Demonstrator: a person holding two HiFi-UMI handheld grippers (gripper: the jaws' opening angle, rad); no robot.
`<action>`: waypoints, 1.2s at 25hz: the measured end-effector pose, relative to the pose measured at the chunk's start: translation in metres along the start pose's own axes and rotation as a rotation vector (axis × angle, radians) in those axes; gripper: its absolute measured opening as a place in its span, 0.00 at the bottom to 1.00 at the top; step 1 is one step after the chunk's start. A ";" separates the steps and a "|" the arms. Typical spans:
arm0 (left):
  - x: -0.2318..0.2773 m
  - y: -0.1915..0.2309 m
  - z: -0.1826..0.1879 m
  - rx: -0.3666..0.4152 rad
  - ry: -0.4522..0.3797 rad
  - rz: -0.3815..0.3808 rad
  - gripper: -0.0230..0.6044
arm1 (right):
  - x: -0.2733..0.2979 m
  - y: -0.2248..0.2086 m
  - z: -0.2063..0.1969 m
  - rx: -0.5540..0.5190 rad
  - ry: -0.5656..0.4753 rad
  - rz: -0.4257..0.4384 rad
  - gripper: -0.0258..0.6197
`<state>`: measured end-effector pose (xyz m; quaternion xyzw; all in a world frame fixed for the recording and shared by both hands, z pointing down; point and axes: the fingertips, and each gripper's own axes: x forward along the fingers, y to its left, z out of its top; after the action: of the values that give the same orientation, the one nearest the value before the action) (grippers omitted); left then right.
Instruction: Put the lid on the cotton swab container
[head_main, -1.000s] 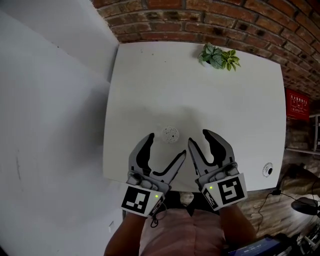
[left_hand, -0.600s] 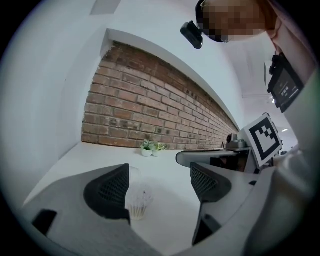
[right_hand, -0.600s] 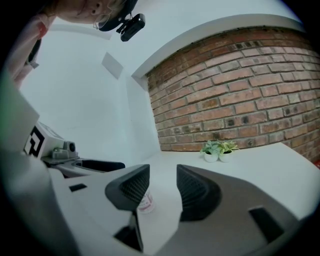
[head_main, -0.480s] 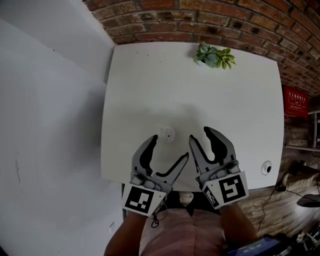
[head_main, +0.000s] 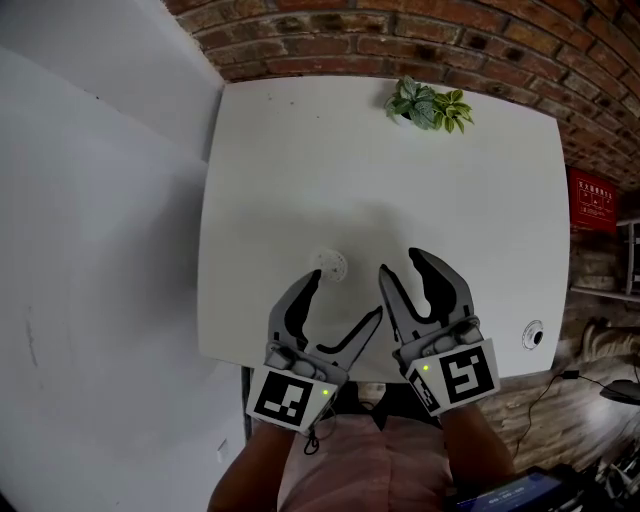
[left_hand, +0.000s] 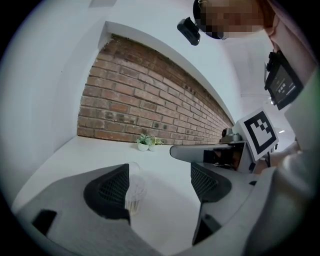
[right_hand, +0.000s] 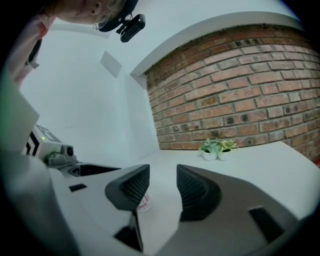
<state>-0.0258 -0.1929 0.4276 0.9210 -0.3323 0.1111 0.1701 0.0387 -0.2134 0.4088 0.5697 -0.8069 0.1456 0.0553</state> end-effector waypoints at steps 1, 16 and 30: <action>0.001 0.000 -0.001 -0.002 0.002 0.000 0.66 | 0.001 0.000 0.000 0.000 0.001 0.002 0.31; 0.007 -0.006 -0.016 -0.022 0.024 -0.011 0.67 | 0.015 0.000 -0.007 0.001 0.036 0.048 0.32; 0.005 -0.010 -0.016 0.059 0.019 -0.049 0.67 | 0.040 0.020 -0.013 -0.031 0.104 0.235 0.36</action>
<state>-0.0169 -0.1827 0.4421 0.9324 -0.3045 0.1255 0.1488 0.0057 -0.2396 0.4276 0.4621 -0.8663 0.1680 0.0883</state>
